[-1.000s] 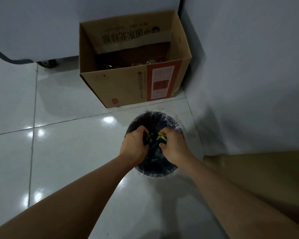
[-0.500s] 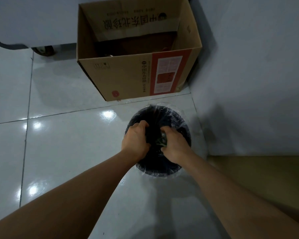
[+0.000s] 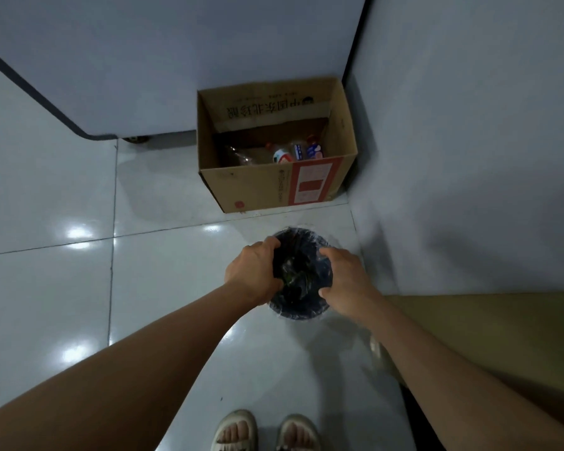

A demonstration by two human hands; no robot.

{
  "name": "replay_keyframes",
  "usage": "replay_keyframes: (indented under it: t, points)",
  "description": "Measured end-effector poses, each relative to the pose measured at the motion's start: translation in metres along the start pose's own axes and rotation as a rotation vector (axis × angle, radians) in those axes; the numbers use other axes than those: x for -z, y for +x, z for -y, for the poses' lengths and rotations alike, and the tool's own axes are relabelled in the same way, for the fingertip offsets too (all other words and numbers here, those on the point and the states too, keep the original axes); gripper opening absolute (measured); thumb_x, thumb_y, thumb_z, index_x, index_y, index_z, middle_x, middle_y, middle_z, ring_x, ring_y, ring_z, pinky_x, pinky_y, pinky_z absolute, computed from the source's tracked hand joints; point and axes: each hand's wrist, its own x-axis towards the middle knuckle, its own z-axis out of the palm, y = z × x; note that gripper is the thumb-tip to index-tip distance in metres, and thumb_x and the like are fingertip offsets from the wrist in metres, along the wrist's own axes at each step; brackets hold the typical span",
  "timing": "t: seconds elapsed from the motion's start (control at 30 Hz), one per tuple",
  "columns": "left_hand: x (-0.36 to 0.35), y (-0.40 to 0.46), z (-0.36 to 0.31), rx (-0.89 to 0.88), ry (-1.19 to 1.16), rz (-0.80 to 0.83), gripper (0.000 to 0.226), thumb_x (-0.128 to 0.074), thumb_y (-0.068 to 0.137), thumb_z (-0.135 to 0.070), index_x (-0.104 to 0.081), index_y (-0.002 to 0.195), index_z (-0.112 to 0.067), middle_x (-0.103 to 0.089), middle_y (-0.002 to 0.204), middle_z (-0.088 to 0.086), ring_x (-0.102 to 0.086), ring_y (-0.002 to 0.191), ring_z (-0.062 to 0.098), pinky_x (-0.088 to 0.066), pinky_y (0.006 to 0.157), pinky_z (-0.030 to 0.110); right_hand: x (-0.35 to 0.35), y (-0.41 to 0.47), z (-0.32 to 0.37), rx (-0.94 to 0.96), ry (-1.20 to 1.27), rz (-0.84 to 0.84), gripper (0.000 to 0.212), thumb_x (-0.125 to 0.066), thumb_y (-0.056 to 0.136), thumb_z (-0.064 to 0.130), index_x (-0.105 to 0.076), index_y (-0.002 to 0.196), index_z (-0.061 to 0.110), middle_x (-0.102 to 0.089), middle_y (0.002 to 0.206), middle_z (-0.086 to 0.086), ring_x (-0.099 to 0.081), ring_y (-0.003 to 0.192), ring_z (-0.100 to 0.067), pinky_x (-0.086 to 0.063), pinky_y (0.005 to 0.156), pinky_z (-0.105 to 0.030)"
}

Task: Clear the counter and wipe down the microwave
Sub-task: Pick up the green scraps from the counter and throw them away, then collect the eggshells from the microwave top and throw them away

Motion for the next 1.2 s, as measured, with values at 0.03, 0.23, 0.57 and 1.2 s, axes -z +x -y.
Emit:
replay_keyframes:
  t: [0.03, 0.23, 0.57, 1.2]
  points:
    - [0.014, -0.009, -0.006, -0.001, 0.008, 0.006, 0.07, -0.076, 0.074, -0.023, -0.039, 0.134, -0.023, -0.058, 0.124, 0.002, -0.057, 0.11, 0.022, -0.053, 0.082, 0.034, 0.013, -0.01, 0.008, 0.003, -0.012, -0.002, 0.076, -0.069, 0.08, 0.013, -0.029, 0.144, 0.02, -0.034, 0.145, -0.003, -0.028, 0.135, -0.023, -0.031, 0.111, -0.033]
    - [0.107, -0.062, -0.052, -0.004, 0.08, -0.024, 0.067, -0.076, 0.076, -0.028, -0.039, 0.132, -0.023, -0.056, 0.128, 0.004, -0.056, 0.113, 0.023, -0.052, 0.085, 0.036, 0.1, -0.076, 0.054, 0.049, -0.027, -0.056, 0.069, -0.066, 0.082, 0.01, -0.031, 0.141, 0.02, -0.033, 0.144, -0.002, -0.026, 0.135, -0.021, -0.03, 0.109, -0.033]
    - [0.258, -0.167, -0.114, -0.035, 0.138, -0.217, 0.05, -0.07, 0.079, -0.023, -0.044, 0.121, -0.022, -0.058, 0.117, 0.003, -0.056, 0.1, 0.02, -0.048, 0.077, 0.032, 0.232, -0.19, 0.148, 0.195, -0.131, -0.133, 0.068, -0.062, 0.084, 0.006, -0.029, 0.143, 0.019, -0.028, 0.146, -0.002, -0.026, 0.135, -0.02, -0.029, 0.11, -0.031]
    - [0.439, -0.349, -0.11, 0.135, 0.163, -0.471, 0.061, -0.07, 0.08, -0.03, -0.039, 0.132, -0.02, -0.055, 0.127, 0.005, -0.053, 0.113, 0.025, -0.045, 0.093, 0.037, 0.348, -0.323, 0.311, 0.494, -0.34, -0.209, 0.074, -0.063, 0.083, 0.014, -0.022, 0.145, 0.017, -0.026, 0.146, -0.006, -0.024, 0.134, -0.024, -0.032, 0.107, -0.036]
